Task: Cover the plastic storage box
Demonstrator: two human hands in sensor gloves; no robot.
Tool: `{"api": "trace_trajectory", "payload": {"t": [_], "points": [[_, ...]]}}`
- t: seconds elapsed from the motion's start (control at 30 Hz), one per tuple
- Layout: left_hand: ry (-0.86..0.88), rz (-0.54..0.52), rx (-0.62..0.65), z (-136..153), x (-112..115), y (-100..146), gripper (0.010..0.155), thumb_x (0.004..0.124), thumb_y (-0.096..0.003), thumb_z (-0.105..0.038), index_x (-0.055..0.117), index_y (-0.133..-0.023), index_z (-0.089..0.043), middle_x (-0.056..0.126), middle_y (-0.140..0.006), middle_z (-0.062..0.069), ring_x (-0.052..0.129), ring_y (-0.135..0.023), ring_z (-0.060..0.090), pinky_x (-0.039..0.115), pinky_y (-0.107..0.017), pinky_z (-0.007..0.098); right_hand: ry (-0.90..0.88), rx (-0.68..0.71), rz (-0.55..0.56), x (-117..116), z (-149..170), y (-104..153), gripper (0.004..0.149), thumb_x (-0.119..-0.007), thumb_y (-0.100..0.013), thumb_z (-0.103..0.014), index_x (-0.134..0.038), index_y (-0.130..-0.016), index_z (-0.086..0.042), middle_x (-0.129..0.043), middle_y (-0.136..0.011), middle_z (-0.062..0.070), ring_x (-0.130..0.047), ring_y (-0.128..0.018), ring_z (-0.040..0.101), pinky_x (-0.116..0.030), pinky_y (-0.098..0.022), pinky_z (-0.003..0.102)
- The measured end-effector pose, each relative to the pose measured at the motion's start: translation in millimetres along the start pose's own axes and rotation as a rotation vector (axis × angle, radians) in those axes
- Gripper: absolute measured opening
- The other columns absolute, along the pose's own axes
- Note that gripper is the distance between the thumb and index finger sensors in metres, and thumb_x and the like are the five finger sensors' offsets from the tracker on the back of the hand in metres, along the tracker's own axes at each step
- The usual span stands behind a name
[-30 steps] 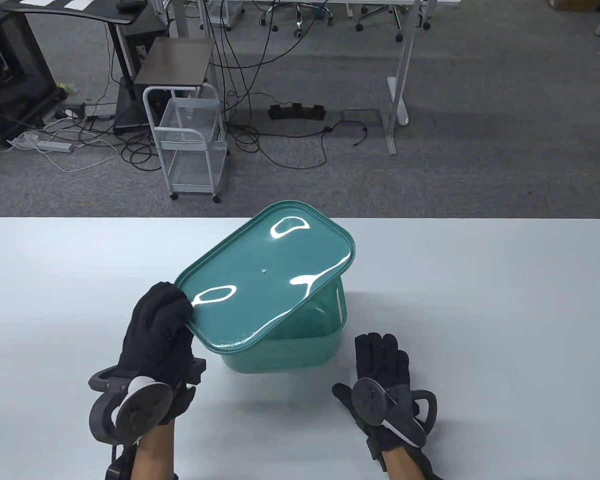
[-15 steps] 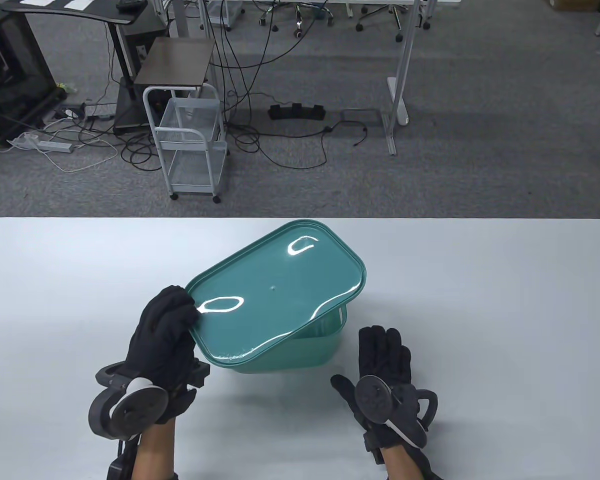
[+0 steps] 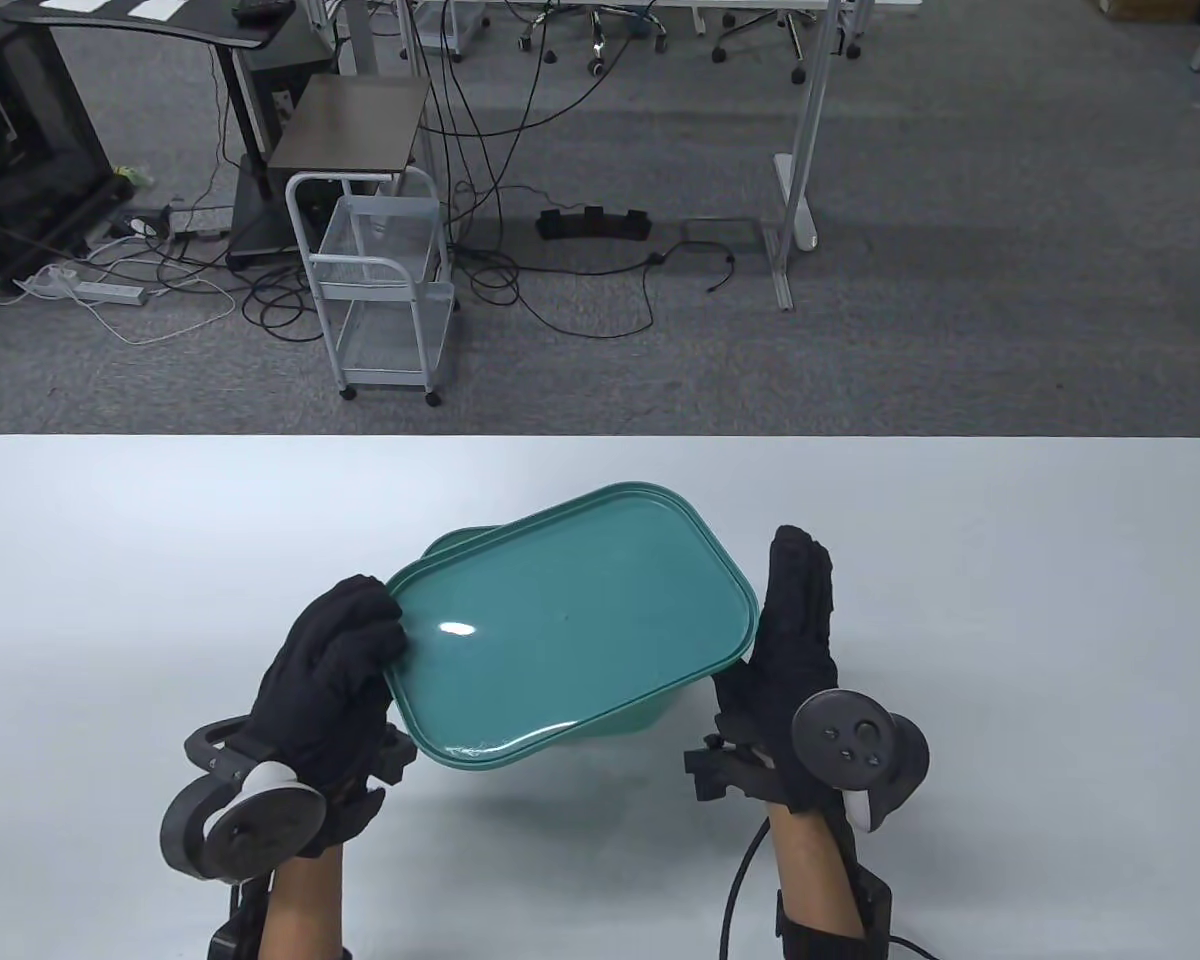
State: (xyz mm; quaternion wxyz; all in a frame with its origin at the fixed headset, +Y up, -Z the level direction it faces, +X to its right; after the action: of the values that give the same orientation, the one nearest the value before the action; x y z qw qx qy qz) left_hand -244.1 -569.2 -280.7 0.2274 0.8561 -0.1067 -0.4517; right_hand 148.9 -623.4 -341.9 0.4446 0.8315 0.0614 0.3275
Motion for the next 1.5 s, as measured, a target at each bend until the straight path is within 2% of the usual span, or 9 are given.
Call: {"api": "trace_trajectory", "payload": {"t": [0.13,0.27,0.47,0.6,0.63,0.7,0.83,1.07,1.5], "points": [[0.097,0.019,-0.024,2.4,6.0,0.5,0.042,0.099,-0.0321,-0.032,0.084,-0.069,-0.045,0.092,-0.090,-0.014,0.100,-0.089,0.019,0.092,-0.066,0.032,-0.312,0.020,-0.056,-4.4,3.5,-7.0,0.078,-0.087,-0.048,-0.031,-0.041,-0.110,-0.040,-0.045,-0.124,0.006,-0.045,-0.113,0.039,-0.044,-0.080,0.053],[0.117,0.024,-0.026,1.7,7.8,0.1,0.043,0.099,-0.0328,-0.033,0.083,-0.071,-0.045,0.092,-0.091,-0.013,0.100,-0.089,0.019,0.092,-0.066,0.032,-0.454,-0.017,-0.052,-2.3,7.7,-9.9,0.057,-0.085,-0.049,-0.019,-0.069,-0.102,-0.030,-0.059,-0.120,0.007,-0.056,-0.110,0.038,-0.052,-0.077,0.052],[0.245,0.031,-0.073,2.7,9.2,-0.1,0.045,0.098,-0.0338,-0.033,0.082,-0.075,-0.044,0.092,-0.091,-0.011,0.101,-0.086,0.021,0.093,-0.063,0.032,-0.734,-0.081,-0.002,-0.9,7.7,-6.6,0.052,-0.080,-0.048,-0.011,-0.073,-0.096,-0.029,-0.072,-0.112,0.011,-0.060,-0.106,0.043,-0.053,-0.074,0.055],[0.393,0.032,-0.123,10.6,6.6,-0.9,0.054,0.092,-0.0415,-0.039,0.077,-0.094,-0.039,0.088,-0.100,-0.003,0.098,-0.091,0.026,0.090,-0.067,0.037,-0.562,-0.007,0.020,14.5,-6.8,-3.8,0.053,-0.081,-0.045,-0.017,-0.073,-0.096,-0.028,-0.086,-0.097,0.005,-0.073,-0.099,0.041,-0.060,-0.072,0.055],[0.416,0.044,-0.132,12.6,7.5,-0.2,0.073,0.090,-0.0429,-0.044,0.060,-0.109,-0.042,0.078,-0.111,-0.001,0.089,-0.100,0.031,0.082,-0.074,0.043,-0.533,0.003,0.022,17.4,-12.1,-5.0,0.053,-0.080,-0.044,-0.018,-0.073,-0.096,-0.028,-0.088,-0.093,0.004,-0.079,-0.096,0.041,-0.064,-0.070,0.055],[0.435,0.066,-0.145,16.1,7.6,1.7,0.094,0.087,-0.0430,-0.053,0.033,-0.119,-0.042,0.052,-0.127,0.001,0.061,-0.117,0.041,0.060,-0.085,0.054,-0.556,0.011,-0.015,20.5,-24.1,-11.2,0.054,-0.077,-0.044,-0.018,-0.072,-0.097,-0.026,-0.089,-0.086,0.005,-0.087,-0.087,0.040,-0.071,-0.065,0.056],[0.326,-0.001,-0.172,23.5,0.1,5.3,0.099,0.080,-0.0439,-0.064,0.023,-0.120,-0.039,0.043,-0.131,-0.001,0.051,-0.121,0.042,0.052,-0.087,0.057,-0.535,-0.058,-0.014,31.8,-44.6,-25.4,0.058,-0.072,-0.047,-0.022,-0.065,-0.104,-0.026,-0.085,-0.084,0.006,-0.097,-0.066,0.037,-0.083,-0.050,0.056],[0.361,-0.024,-0.210,33.7,-4.5,7.6,0.096,0.078,-0.0448,-0.066,0.025,-0.121,-0.040,0.043,-0.131,-0.001,0.051,-0.121,0.044,0.052,-0.087,0.058,-0.520,-0.297,-0.081,29.3,-58.1,-52.7,0.059,-0.068,-0.052,-0.026,-0.057,-0.109,-0.015,-0.087,-0.082,0.005,-0.102,-0.044,0.022,-0.094,-0.032,0.041],[0.345,-0.023,-0.238,40.8,-6.1,9.4,0.092,0.076,-0.0455,-0.066,0.031,-0.121,-0.041,0.045,-0.131,-0.002,0.053,-0.120,0.044,0.053,-0.087,0.058,-0.320,-0.640,-0.161,-27.0,-1.0,-34.3,0.059,-0.068,-0.051,-0.025,-0.058,-0.105,-0.006,-0.090,-0.077,0.009,-0.105,-0.034,0.018,-0.096,-0.020,0.032]]}}
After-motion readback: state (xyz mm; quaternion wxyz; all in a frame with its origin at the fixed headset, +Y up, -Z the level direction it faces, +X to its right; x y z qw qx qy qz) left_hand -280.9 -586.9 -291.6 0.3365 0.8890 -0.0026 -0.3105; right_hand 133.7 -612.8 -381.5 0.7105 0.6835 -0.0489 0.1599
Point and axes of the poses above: the tracker on the back of each hand, its own z axis roughly to the little-finger side, its own y axis roughly from the fingertips to the wrist, x = y × z, the point moved 3 cm from there along -y, roughly from the wrist to the fingertips
